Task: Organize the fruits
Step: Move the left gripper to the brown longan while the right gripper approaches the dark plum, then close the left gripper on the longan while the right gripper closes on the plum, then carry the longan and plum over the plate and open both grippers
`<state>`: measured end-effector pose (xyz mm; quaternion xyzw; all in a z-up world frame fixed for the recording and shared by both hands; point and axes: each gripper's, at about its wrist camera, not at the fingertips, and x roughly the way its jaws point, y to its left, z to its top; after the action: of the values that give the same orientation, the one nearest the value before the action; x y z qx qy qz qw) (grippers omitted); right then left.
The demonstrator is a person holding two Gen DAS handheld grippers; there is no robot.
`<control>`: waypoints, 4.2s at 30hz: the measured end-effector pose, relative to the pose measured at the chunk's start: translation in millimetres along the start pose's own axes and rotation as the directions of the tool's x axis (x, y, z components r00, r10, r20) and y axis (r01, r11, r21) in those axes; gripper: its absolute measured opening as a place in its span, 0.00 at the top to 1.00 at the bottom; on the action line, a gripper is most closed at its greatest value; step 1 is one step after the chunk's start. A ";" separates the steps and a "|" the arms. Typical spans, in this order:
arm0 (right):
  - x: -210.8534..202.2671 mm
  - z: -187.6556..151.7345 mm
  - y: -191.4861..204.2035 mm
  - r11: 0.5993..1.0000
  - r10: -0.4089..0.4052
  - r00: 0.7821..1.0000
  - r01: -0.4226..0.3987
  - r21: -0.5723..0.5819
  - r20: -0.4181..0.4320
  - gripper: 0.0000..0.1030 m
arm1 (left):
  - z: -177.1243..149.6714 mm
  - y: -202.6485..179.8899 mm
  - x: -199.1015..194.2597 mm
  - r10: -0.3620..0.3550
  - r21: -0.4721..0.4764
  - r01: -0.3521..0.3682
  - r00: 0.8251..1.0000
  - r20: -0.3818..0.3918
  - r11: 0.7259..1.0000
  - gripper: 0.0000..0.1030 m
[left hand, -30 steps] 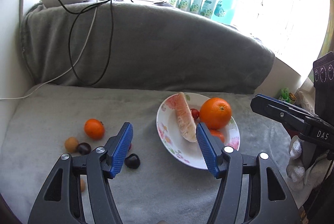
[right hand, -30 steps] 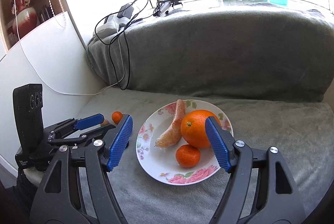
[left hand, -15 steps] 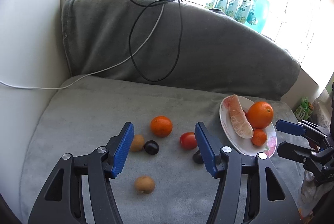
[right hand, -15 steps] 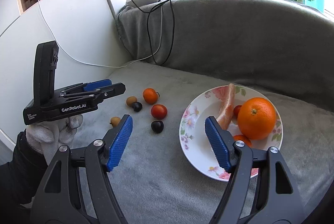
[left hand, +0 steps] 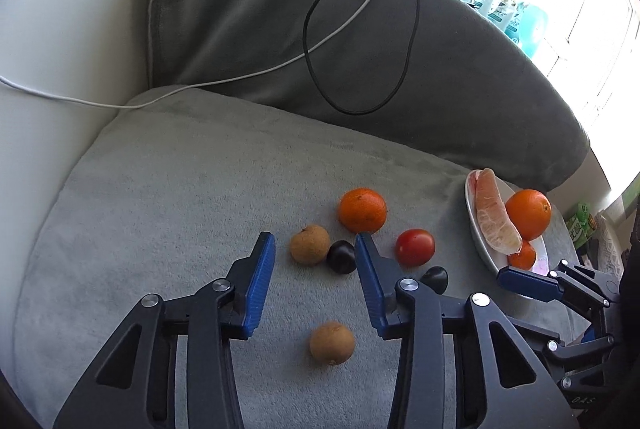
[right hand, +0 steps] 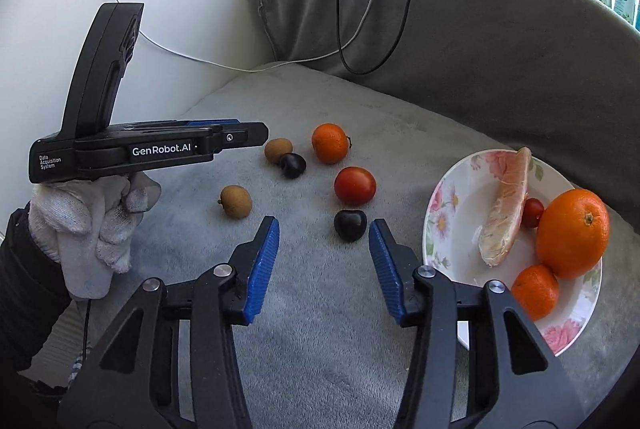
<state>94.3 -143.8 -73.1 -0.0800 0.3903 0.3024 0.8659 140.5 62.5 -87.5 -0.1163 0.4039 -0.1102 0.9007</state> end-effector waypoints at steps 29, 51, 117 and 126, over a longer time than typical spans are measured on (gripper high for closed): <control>47.8 10.8 11.0 0.988 -0.132 0.987 0.123 -0.097 -0.095 0.70 | 5.1 12.8 37.8 -0.075 -0.072 0.070 0.994 -0.082 0.995 0.71; 52.3 10.9 11.3 0.975 -0.195 0.973 0.179 -0.134 -0.122 0.81 | 5.3 15.9 33.5 -0.081 -0.106 0.074 0.995 -0.064 0.992 0.77; -65.3 -49.0 -89.8 0.973 -0.108 0.992 0.093 0.210 0.065 0.82 | 19.9 -143.6 53.2 -0.229 0.101 0.239 0.968 -0.106 0.966 0.77; -64.2 -48.9 -89.2 0.972 -0.126 0.989 0.109 0.210 0.072 0.80 | 21.3 -147.1 50.8 -0.237 0.099 0.246 0.967 -0.097 0.964 0.59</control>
<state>83.0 -263.5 -68.7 -0.0003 0.3770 0.2118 0.9017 174.1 -89.3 -65.5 -0.1101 0.4176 -0.2461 0.8677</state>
